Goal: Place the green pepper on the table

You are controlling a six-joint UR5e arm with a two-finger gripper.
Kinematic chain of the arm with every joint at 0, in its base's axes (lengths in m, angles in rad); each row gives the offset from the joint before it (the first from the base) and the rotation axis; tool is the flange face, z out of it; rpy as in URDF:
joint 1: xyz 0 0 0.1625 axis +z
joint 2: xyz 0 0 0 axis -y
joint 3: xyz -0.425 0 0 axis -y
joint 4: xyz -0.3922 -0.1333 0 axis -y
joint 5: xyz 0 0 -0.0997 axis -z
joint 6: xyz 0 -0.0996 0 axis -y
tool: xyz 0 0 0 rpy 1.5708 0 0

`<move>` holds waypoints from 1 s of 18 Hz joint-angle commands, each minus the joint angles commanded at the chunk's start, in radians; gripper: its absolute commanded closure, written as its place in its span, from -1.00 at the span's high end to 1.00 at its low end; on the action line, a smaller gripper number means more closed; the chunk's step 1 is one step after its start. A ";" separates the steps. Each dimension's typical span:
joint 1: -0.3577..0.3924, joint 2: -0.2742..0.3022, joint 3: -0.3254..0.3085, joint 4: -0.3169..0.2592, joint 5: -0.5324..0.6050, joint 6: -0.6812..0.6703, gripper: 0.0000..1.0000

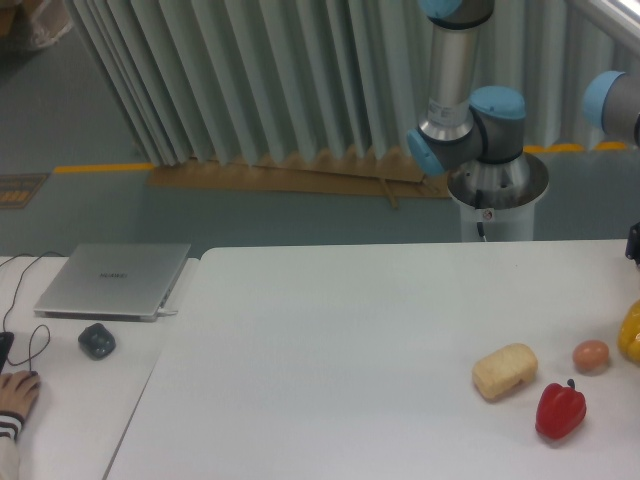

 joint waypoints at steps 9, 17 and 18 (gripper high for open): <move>0.037 0.000 0.009 -0.003 0.004 0.146 1.00; 0.060 -0.006 0.009 -0.001 0.005 0.151 1.00; 0.061 -0.008 0.007 -0.001 0.007 0.143 1.00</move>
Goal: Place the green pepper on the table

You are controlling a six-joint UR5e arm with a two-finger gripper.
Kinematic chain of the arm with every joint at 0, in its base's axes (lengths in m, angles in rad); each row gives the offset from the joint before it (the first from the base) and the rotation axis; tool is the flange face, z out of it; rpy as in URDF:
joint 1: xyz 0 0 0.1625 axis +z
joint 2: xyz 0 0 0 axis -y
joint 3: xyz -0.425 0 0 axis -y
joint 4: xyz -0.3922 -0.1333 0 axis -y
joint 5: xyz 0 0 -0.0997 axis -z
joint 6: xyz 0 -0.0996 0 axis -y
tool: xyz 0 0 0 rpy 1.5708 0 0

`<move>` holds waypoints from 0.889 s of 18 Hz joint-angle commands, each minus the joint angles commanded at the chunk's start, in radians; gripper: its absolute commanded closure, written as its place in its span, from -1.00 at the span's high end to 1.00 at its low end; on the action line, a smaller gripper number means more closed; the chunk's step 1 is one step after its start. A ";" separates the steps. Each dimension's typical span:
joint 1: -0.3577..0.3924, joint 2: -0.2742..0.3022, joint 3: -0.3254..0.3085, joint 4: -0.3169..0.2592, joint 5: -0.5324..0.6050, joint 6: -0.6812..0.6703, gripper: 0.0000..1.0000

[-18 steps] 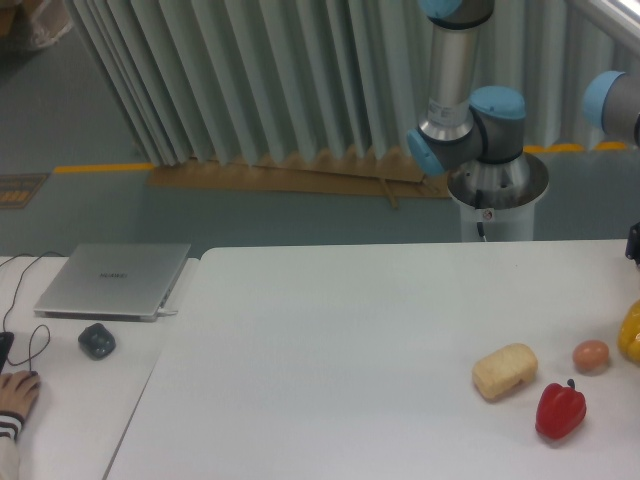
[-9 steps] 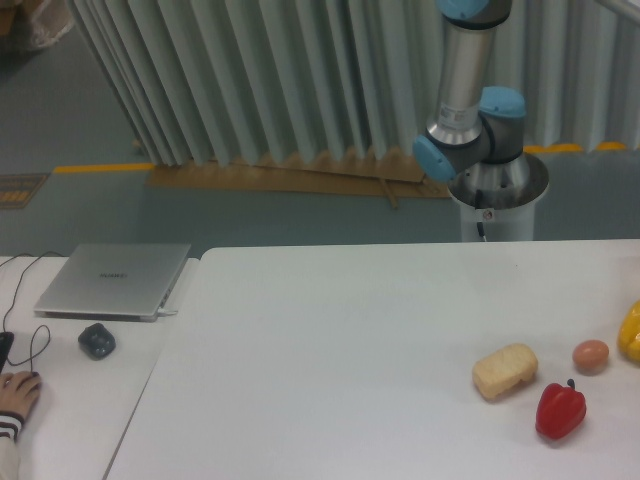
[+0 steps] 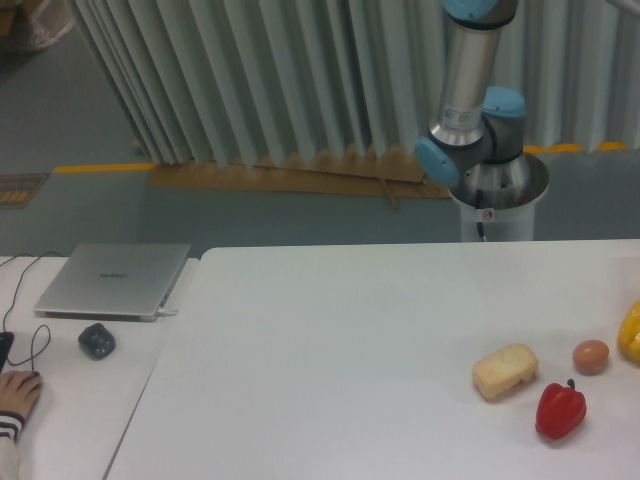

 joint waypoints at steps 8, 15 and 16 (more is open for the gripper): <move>0.045 -0.054 -0.009 -0.003 0.054 -0.061 1.00; 0.048 -0.109 -0.006 0.002 0.063 -0.061 1.00; 0.048 -0.120 0.000 0.003 0.063 -0.061 1.00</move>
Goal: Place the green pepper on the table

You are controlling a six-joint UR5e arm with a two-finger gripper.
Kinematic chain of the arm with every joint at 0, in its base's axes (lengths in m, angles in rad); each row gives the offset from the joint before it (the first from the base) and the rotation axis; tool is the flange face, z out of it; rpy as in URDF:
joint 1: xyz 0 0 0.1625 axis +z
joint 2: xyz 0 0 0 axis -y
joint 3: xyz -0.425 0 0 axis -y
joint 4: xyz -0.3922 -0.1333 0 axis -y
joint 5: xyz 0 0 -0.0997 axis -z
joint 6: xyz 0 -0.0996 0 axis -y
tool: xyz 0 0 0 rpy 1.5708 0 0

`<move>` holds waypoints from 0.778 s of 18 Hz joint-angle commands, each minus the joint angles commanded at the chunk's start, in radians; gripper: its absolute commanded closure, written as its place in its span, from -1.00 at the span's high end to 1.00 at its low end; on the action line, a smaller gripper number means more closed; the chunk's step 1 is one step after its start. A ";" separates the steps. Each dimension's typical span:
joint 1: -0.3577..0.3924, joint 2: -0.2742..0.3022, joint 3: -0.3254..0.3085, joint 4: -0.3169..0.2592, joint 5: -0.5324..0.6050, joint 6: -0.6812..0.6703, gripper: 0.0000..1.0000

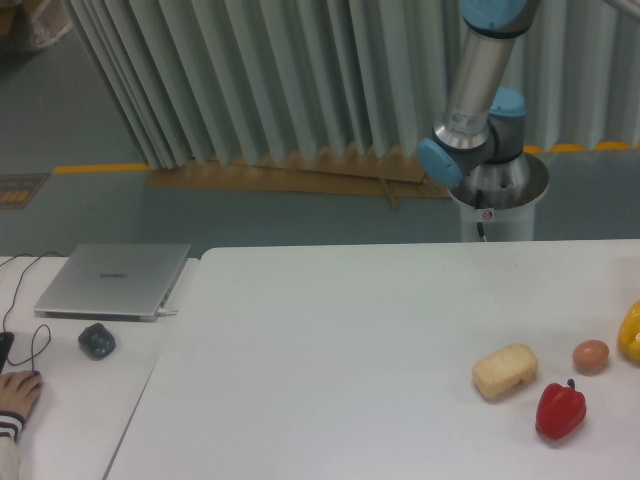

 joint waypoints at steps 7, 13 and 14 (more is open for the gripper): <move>0.002 -0.011 0.002 -0.002 0.000 0.009 1.00; 0.032 -0.029 0.002 0.014 0.000 0.021 1.00; 0.037 -0.031 0.002 0.014 0.002 0.025 1.00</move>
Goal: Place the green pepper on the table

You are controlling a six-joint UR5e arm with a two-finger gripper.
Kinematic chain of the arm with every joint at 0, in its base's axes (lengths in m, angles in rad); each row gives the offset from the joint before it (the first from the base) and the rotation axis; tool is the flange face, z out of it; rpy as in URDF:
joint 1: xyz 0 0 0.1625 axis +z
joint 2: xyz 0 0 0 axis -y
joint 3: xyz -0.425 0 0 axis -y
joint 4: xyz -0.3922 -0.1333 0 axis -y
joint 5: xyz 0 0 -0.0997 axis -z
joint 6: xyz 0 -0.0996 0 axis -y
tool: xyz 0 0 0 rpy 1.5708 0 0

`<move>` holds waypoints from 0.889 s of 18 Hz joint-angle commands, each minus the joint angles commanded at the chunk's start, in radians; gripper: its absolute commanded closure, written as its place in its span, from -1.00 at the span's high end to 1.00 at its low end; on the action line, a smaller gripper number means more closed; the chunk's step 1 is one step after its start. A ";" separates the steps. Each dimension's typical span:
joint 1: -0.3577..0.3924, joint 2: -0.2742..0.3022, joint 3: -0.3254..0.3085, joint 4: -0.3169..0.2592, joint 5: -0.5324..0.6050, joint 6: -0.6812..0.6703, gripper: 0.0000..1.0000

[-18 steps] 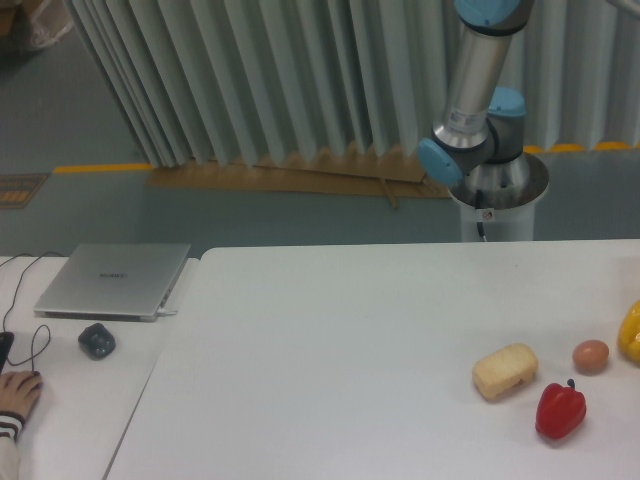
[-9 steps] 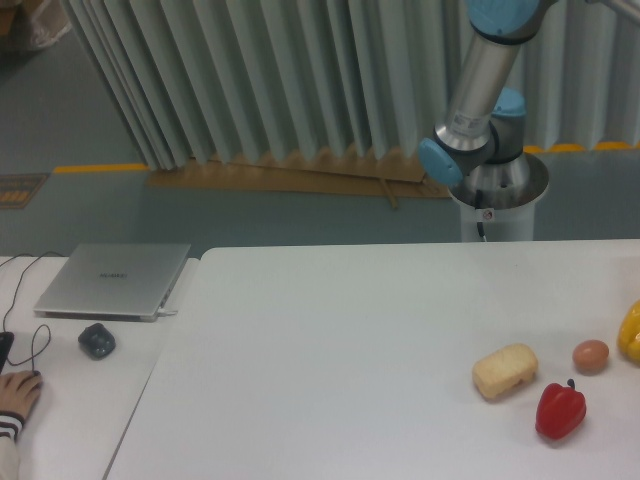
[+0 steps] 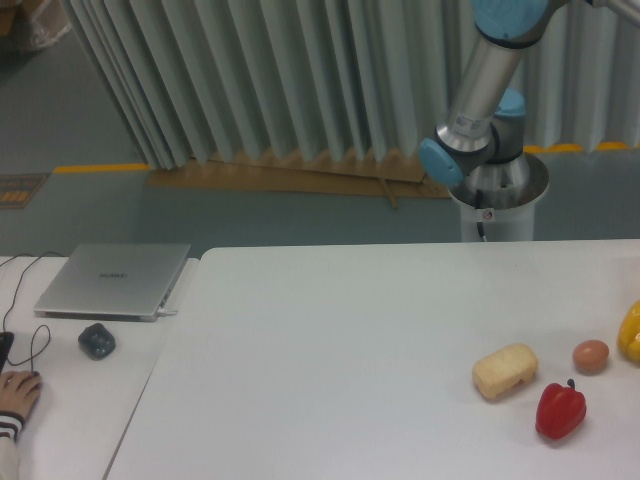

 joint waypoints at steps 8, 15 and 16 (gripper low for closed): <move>0.002 -0.038 -0.014 0.048 -0.002 -0.009 1.00; -0.003 -0.005 -0.006 0.037 0.055 0.005 -0.59; -0.006 0.003 -0.008 0.035 0.067 0.005 -0.67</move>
